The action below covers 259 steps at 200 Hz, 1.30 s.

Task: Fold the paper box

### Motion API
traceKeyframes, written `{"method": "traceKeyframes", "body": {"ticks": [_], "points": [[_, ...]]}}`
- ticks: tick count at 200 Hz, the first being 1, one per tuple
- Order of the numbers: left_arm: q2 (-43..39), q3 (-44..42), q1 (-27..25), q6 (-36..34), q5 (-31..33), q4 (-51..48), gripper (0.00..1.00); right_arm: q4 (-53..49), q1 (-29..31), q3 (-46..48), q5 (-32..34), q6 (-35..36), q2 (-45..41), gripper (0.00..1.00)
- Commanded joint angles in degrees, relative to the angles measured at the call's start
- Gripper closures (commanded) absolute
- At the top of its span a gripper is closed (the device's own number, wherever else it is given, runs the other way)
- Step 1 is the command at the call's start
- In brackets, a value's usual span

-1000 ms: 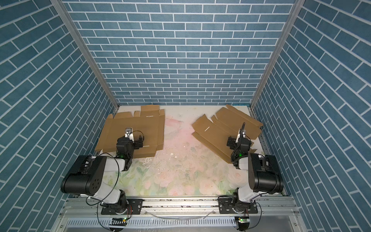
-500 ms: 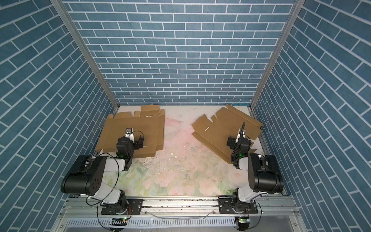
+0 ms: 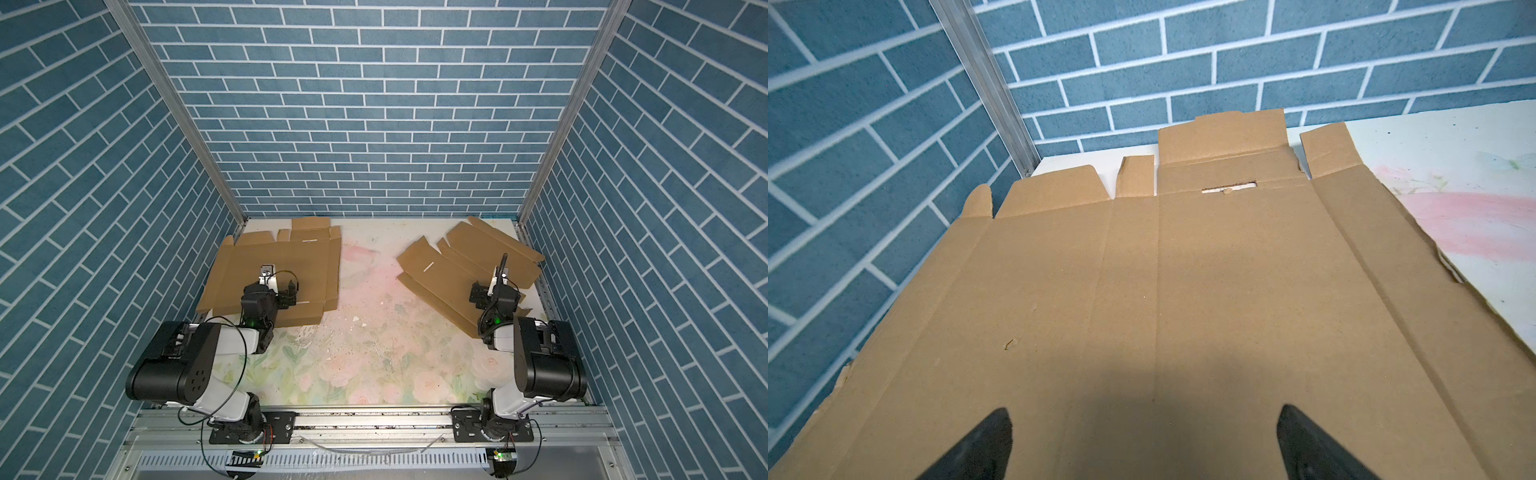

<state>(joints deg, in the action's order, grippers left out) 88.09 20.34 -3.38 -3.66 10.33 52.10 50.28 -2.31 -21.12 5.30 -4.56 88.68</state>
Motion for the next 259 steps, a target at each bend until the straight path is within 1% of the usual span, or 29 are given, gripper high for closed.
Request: {"method": "traceKeyframes", "body": {"ticks": [1,12,24,42,50,59,74,80,89,98,104,110,113,124,129,136,142,148,152,161,171,183,195,207,224,240,255,259], "points": [[-0.2,1.33,0.38,-0.08,-1.07,-1.22,0.0,0.05,0.11,-0.92,-0.16,0.32,-0.62,0.01],[-0.69,0.84,0.11,-0.31,-0.54,-0.34,0.0,-1.01,0.1,-1.35,0.77,0.33,-1.14,0.01],[-3.6,0.12,-1.69,-2.13,1.03,-1.13,0.0,-3.93,0.27,-1.67,0.79,0.75,-3.95,0.01],[-9.79,0.46,-5.39,-4.28,8.22,-6.19,0.0,-11.61,1.45,-3.37,2.36,1.57,-9.43,0.01],[-12.21,1.29,-6.97,-4.09,12.98,-9.81,0.0,-16.24,1.96,-4.74,3.67,0.99,-11.71,0.01],[-15.58,2.62,-8.62,-2.54,17.94,-14.63,0.0,-22.89,2.42,-7.03,6.41,-2.15,-14.37,0.01],[-20.7,4.1,-10.81,0.19,21.43,-21.82,0.01,-37.52,3.38,-12.67,11.11,-10.86,-18.18,0.01],[-22.24,4.97,-11.8,1.63,23.28,-24.67,0.0,-44.0,3.95,-15.29,12.4,-13.32,-19.28,0.01],[-24.73,6.24,-12.94,3.61,24.87,-28.92,0.0,-51.41,4.76,-18.85,11.91,-15.24,-20.56,0.01],[-26.66,7.88,-13.52,7.05,25.82,-34.06,0.01,-54.11,4.96,-20.53,8.98,-17.09,-21.62,0.01],[-27.71,9.28,-13.66,10.44,25.91,-38.26,0.0,-54.26,4.94,-20.75,7.48,-21.97,-22.05,0.01],[-28.62,11.02,-13.59,14.16,25.35,-42.7,0.0,-55.27,4.69,-20.89,5.53,-27.77,-22.52,0.01],[-29.01,11.87,-13.53,15.87,24.74,-45.04,0.0,-55.22,4.39,-20.77,2.58,-29.86,-22.7,0.01],[-30.26,15.04,-13.45,21.86,22.01,-52.62,0.01,-48.25,2.57,-18.57,-15.69,-31.5,-22.49,0.01],[-30.83,16.12,-13.37,24.85,20.63,-54.85,0.0,-45.9,2.6,-17.89,-18.8,-33.61,-22.18,0.03],[-31.52,16.94,-12.97,27.95,17.68,-57.03,0.0,-45.26,3.4,-17.88,-20.71,-36.68,-21.57,0.1],[-32.16,16.89,-12.14,28.4,13.12,-57.05,0.0,-45.64,4.79,-18.16,-20.84,-38.1,-21.19,0.16],[-32.7,16.48,-11.04,27.9,7.42,-56.18,0.0,-47.06,6.93,-18.78,-19.12,-38.66,-20.85,0.18],[-32.93,16.21,-10.3,28.02,4.73,-55.76,0.0,-48.26,8.44,-19.29,-17.39,-39.0,-20.77,0.2],[-32.51,16.41,-9.2,29.1,1.78,-56.73,0.01,-50.99,11.79,-20.41,-13.61,-39.96,-20.33,0.23],[-30.99,18.05,-8.52,29.43,-0.59,-59.86,0.04,-51.25,15.4,-20.75,-11.78,-41.91,-19.67,0.26],[-28.52,19.38,-8.47,29.06,-2.83,-62.59,0.08,-51.46,20.14,-21.55,-8.81,-44.12,-18.15,0.34],[-26.37,19.43,-8.56,29.16,-5.7,-62.76,0.14,-52.05,24.83,-23.61,-7.28,-45.49,-15.06,0.41],[-24.82,18.96,-8.55,30.43,-7.3,-61.44,0.17,-51.86,29.49,-26.23,-7.03,-46.24,-10.63,0.51],[-23.27,17.17,-8.58,32.12,-8.59,-58.55,0.2,-51.29,35.32,-30.71,-7.2,-47.24,-3.57,0.59],[-21.18,16.71,-8.58,32.73,-9.25,-57.24,0.23,-49.95,39.74,-35.91,-9.15,-48.05,3.14,0.62],[-18.64,16.17,-8.51,33.53,-10.29,-55.89,0.27,-49.61,42.84,-41.41,-9.96,-48.88,9.4,0.62],[-17.98,16.0,-8.5,33.53,-10.32,-55.39,0.28,-49.79,43.3,-42.99,-11.89,-49.28,11.07,0.61]]}}
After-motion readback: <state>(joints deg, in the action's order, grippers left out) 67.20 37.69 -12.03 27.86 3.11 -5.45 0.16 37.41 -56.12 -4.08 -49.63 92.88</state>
